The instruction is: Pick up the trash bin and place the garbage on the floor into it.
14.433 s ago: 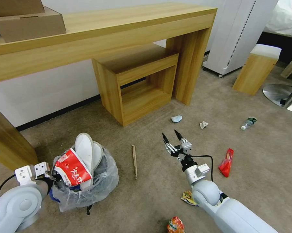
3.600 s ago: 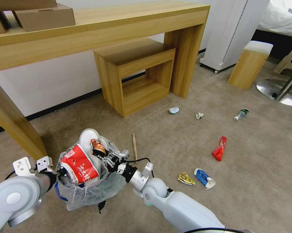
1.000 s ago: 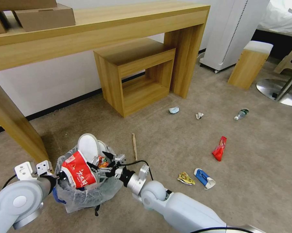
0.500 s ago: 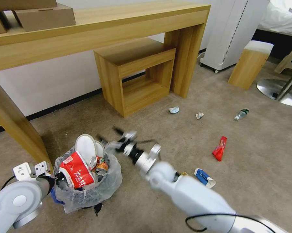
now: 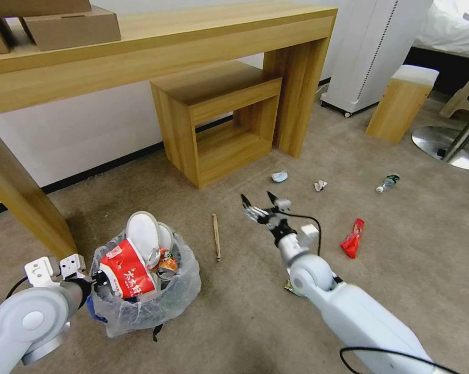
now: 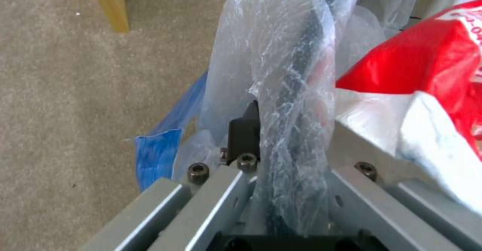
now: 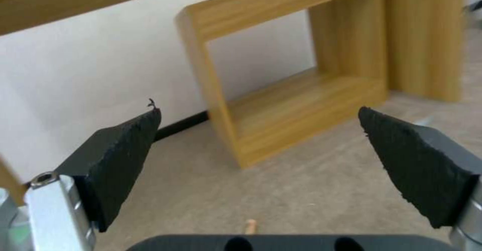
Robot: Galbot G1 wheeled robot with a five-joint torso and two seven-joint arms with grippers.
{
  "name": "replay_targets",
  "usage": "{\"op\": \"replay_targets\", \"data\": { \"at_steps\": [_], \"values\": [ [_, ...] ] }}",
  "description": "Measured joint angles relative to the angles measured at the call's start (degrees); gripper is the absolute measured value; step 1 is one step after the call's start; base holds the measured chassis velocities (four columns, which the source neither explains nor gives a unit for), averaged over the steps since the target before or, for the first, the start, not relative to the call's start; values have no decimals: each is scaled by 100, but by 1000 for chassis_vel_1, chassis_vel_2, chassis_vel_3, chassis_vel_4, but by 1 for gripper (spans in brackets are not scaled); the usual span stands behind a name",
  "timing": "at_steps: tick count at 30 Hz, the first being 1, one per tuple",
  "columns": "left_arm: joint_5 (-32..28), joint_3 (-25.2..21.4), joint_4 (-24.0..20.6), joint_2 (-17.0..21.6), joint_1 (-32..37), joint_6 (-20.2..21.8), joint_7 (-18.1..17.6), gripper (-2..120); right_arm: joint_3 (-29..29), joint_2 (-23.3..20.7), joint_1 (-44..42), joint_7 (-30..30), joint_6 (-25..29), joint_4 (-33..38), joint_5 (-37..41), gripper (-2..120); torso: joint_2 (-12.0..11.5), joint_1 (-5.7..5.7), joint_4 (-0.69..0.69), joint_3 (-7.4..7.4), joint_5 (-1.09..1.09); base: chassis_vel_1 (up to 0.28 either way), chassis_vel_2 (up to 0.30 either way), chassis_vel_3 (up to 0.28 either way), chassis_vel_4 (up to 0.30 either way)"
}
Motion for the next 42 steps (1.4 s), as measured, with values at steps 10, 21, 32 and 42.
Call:
{"op": "replay_targets", "data": {
  "at_steps": [10,21,32,42],
  "values": [
    [3,102,-71,121,-62,19,73,0,850,160,-861,-27,387,254,-468,100,0,0,0,0,0,0,0,0,0],
    [0,116,-98,171,-61,18,126,0,1029,228,-1300,-235,503,478,-619,100,0,0,1,-1,-1,0,0,0,0],
    [26,38,-163,130,13,-2,131,0,755,171,-1196,-226,558,377,-827,100,0,0,1,-1,-1,-17,16,18,-13],
    [59,13,-169,108,41,-8,132,0,540,183,-1023,-252,612,257,-852,100,0,0,1,1,-2,-84,85,85,-84]
  ]
}}
